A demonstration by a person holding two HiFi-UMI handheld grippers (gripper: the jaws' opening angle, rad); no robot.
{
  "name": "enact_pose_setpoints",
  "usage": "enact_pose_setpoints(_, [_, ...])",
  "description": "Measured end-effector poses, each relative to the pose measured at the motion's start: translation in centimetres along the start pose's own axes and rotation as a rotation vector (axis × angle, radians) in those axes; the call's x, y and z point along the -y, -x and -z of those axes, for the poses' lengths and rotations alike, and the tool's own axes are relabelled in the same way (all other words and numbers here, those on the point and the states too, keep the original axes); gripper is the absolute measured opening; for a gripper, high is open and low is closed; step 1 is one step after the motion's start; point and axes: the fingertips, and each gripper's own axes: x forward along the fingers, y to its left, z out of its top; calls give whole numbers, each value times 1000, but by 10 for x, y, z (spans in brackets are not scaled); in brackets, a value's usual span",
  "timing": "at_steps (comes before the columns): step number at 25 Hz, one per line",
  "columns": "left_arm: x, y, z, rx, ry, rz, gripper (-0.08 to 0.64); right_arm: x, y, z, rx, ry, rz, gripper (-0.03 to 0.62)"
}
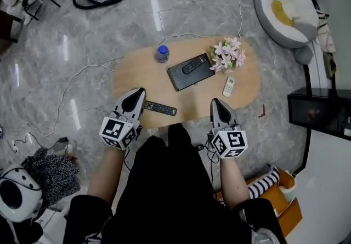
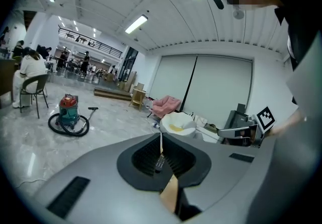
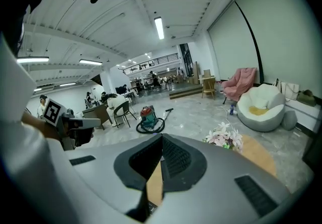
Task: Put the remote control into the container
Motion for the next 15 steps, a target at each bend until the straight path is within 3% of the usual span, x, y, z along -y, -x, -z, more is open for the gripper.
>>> enact_pose_setpoints(7, [19, -68, 37, -92, 24, 45, 17, 40, -11, 26, -51, -7, 18, 9])
enact_pose_setpoints(15, [15, -137, 99, -170, 268, -1, 18, 72, -26, 64, -98, -23, 25, 9])
